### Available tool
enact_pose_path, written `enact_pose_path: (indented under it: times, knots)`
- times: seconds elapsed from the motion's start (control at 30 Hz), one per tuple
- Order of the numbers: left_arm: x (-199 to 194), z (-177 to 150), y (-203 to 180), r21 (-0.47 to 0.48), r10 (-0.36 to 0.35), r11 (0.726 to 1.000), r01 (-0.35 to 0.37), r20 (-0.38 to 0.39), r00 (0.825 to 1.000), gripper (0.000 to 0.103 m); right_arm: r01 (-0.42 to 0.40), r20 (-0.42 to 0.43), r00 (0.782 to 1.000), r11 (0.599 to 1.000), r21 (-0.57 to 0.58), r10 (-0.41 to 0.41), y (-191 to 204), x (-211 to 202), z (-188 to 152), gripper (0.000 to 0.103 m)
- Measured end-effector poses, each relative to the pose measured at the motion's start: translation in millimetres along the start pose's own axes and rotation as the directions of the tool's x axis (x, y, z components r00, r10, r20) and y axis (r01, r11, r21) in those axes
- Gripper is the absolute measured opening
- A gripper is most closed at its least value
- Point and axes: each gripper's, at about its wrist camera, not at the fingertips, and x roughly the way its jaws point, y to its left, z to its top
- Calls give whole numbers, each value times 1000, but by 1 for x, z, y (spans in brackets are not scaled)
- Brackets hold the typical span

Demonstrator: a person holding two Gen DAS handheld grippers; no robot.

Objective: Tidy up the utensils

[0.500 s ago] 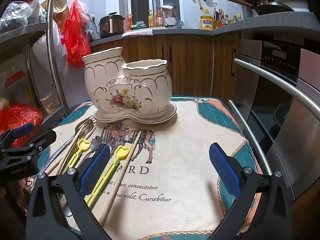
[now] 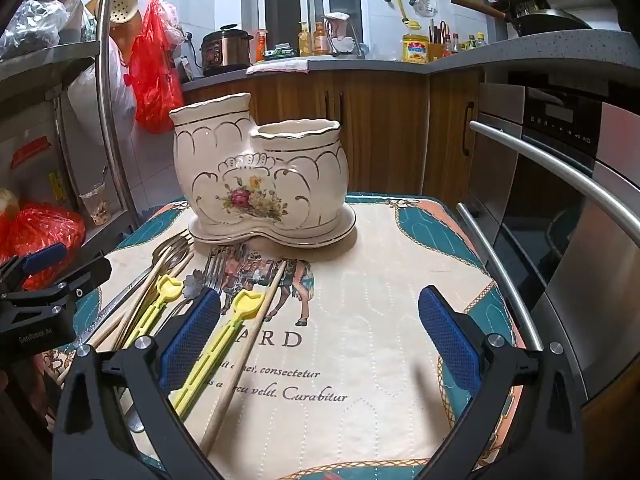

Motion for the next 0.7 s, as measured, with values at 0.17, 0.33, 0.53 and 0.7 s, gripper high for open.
enact_pose_path:
  times: [0.17,0.33,0.53,0.7]
  knots:
    - [1,0,0,-1,-1,1000,1,-1,1000,98,2,0,1000,1000,-2,-2,0,0,-1,98]
    - [2,-1,-3,1,1,1000,-1,-5,1000,98,9,-3,1000,1000,-2,-9,3,4,-1,98]
    - [1,-2,-7,6,4,1000,-4,-8,1000,98,11,-5,1000,1000,1,-11,1,6,-1,98]
    - [1,-1,-6,5,3,1000,-3,-8,1000,98,13,-5,1000,1000,1,-13,0,6,-1,98]
